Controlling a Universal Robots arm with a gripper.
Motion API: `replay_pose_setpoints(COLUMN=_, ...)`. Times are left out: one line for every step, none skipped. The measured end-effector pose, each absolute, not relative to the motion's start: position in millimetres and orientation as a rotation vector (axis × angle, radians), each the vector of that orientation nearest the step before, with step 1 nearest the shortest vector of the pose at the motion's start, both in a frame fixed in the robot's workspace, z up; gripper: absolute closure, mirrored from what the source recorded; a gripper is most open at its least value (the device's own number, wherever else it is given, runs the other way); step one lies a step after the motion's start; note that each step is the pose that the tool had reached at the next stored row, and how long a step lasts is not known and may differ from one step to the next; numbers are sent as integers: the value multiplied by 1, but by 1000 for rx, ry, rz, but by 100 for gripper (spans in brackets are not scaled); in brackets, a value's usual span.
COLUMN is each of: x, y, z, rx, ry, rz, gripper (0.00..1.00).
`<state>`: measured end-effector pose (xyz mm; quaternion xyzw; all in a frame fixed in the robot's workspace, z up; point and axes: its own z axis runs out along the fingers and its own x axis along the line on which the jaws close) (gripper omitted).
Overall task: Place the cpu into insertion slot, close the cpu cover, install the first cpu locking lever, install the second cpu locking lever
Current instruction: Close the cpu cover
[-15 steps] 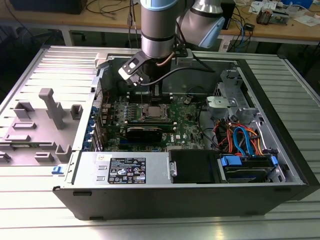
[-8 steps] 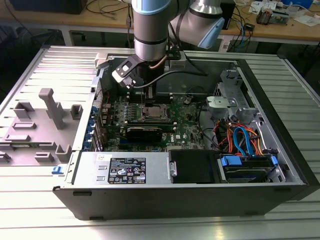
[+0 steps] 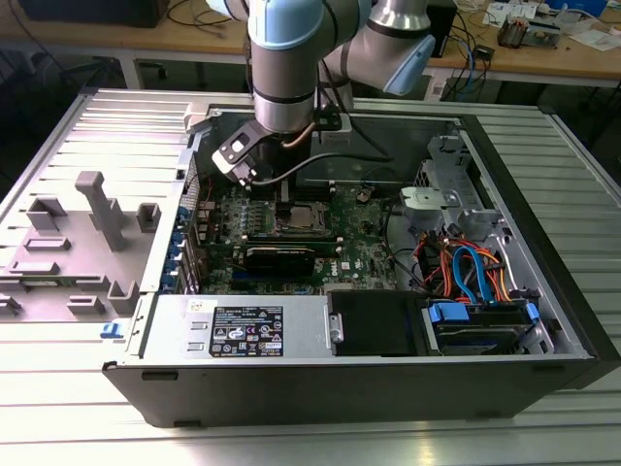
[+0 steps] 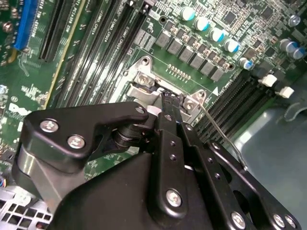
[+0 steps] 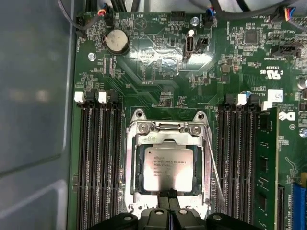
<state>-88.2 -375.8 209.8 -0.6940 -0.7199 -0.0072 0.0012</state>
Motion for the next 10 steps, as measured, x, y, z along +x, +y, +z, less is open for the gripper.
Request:
replay_pose_setpoints(x=-89, y=-376, z=208, rx=-2179, ry=-2260, rz=-22, gripper=89)
replay_pose_setpoints(x=-89, y=-376, z=208, rx=-2178, ry=-2260, rz=-22, gripper=89)
replay_pose_setpoints(x=-89, y=-376, z=210, rx=-2179, ry=-2260, rz=-22, gripper=89)
replay_pose_setpoints(x=-89, y=-376, z=212, rx=-2179, ry=-2260, rz=-22, gripper=89)
replay_pose_setpoints(x=-89, y=-376, z=212, rx=-2179, ry=-2260, rz=-23, gripper=89)
replay_pose_setpoints(x=-89, y=-376, z=212, rx=-2179, ry=-2260, rz=-23, gripper=89)
replay_pose_setpoints(x=-89, y=-376, z=212, rx=-2179, ry=-2260, rz=-23, gripper=89)
replay_pose_setpoints(x=-89, y=-376, z=213, rx=-2179, ry=-2260, rz=-22, gripper=89)
replay_pose_setpoints(x=-89, y=-376, z=213, rx=-2179, ry=-2260, rz=-22, gripper=89)
replay_pose_setpoints(x=-87, y=-376, z=213, rx=-2179, ry=-2260, rz=-22, gripper=89)
